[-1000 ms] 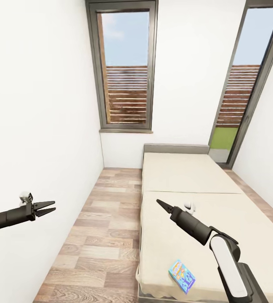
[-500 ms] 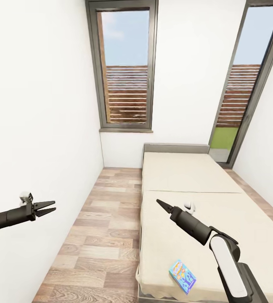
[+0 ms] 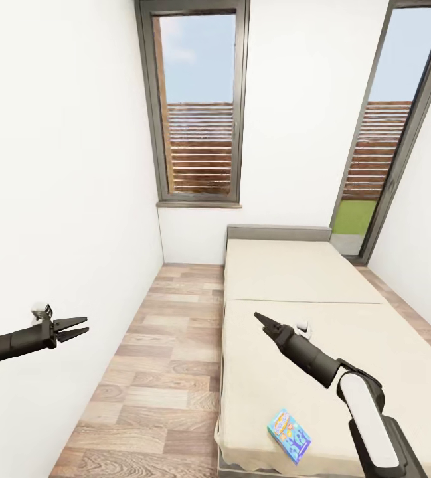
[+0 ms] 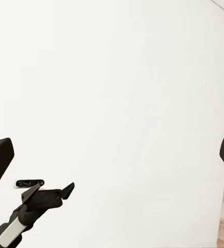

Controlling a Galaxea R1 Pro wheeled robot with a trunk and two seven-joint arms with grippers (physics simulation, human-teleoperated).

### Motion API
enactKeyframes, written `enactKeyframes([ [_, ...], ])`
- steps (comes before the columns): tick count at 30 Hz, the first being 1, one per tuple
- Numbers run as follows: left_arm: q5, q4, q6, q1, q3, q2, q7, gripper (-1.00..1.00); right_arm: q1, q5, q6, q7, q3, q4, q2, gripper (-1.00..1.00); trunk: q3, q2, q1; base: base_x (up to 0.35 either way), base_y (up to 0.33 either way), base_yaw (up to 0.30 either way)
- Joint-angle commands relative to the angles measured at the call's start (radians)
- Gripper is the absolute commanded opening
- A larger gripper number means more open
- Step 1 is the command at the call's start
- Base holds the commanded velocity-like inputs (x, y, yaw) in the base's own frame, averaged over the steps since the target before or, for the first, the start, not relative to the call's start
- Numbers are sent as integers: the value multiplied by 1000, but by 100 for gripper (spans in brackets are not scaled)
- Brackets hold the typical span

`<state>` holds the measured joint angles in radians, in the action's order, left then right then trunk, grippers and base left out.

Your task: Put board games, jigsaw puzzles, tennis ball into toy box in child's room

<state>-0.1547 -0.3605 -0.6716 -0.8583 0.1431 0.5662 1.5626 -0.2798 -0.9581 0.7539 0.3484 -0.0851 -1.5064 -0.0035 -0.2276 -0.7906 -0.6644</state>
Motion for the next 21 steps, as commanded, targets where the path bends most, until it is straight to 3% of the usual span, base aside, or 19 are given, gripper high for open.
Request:
enactKeyframes([
  [1, 1, 0, -11, -1, 1, 0, 5, 100, -1, -14, 11, 1, -6, 11, -1, 100, -5, -9, -4, 0, 0, 0],
  [6, 2, 0, -11, -1, 1, 2, 8, 100, -1, -55, 33, -5, -52, 59, -10, 100, -20, -44, -23, 0, 0, 0],
  [12, 0, 0, -8, -1, 1, 4, 8, 100, 33, -55, 76, -7, -128, 113, -19, 100, -39, -85, -46, 0, 0, 0],
  [17, 0, 0, -8, -1, 1, 4, 8, 100, 97, -48, 86, -5, -140, 121, -21, 100, -55, -120, -65, 0, 0, 0],
  [21, 0, 0, -8, -1, 1, 4, 8, 100, 114, -48, 89, 2, -143, 117, -22, 100, -67, -148, -81, 0, 0, 0],
])
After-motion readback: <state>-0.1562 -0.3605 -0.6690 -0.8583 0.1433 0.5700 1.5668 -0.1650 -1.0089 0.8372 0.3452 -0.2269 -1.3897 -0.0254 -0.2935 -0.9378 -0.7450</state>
